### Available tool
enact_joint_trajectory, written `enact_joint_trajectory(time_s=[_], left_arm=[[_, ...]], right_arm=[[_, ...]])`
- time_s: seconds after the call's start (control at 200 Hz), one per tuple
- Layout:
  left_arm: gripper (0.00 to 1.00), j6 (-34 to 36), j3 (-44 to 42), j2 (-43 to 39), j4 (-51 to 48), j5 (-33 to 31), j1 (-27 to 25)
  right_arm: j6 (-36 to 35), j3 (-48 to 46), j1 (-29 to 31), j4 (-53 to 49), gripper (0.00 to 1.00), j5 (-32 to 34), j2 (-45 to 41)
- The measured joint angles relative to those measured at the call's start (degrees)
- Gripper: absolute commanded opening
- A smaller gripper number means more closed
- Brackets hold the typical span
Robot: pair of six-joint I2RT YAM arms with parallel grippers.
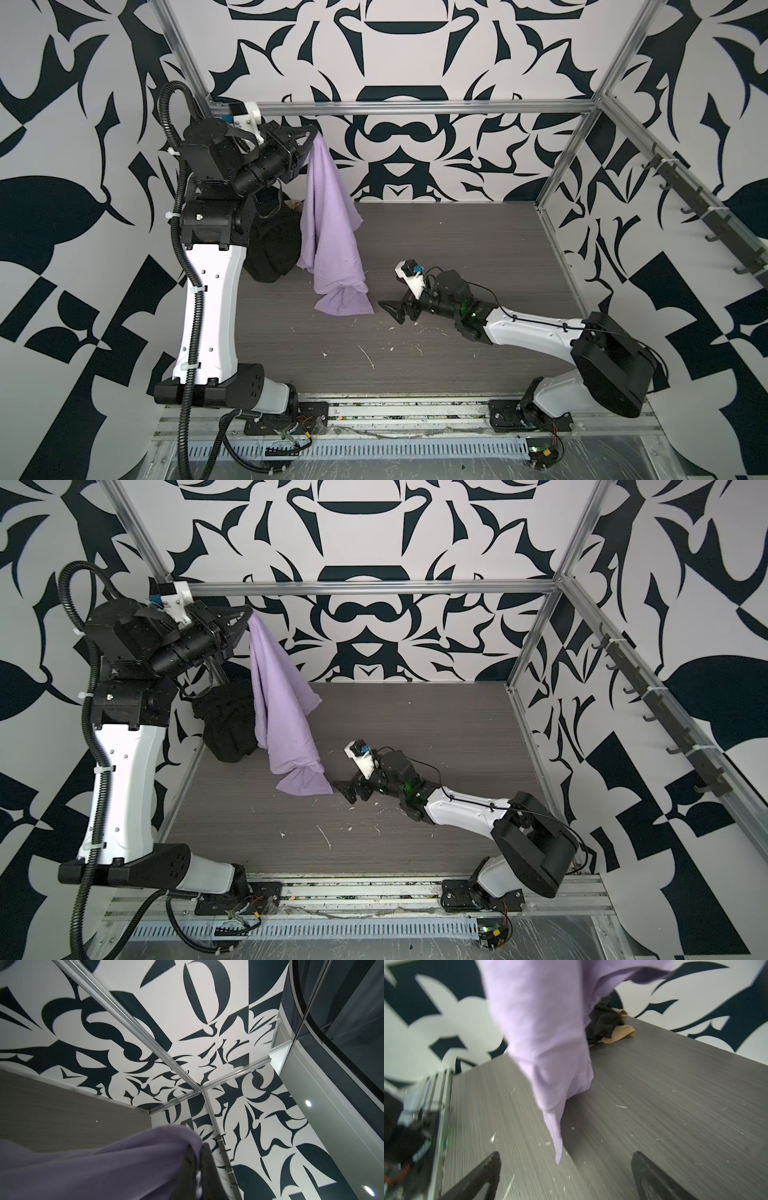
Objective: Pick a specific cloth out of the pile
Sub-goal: 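Hold the shirt raised with the left gripper while the right gripper grasps its hanging end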
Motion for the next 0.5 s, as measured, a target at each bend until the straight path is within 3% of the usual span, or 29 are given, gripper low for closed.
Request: enact_joint_trajectory(time_s=[0.145, 0.25, 0.5], left_arm=[[0.04, -1.1, -6.3, -1.8, 0.3, 1.7, -0.2], [0.04, -1.4, -9.6, -3.6, 0.3, 1.6, -0.2], [0.04, -1.4, -11.3, -6.2, 0.3, 2.2, -0.5]], right_arm=[[-4.7, -7.2, 0.0, 11.8, 0.98, -1.6, 3.0], [-4.9, -7.5, 0.6, 19.0, 0.93, -1.0, 7.6], [-4.1, -7.5, 1.5, 36.8, 0.92, 3.5, 18.3]])
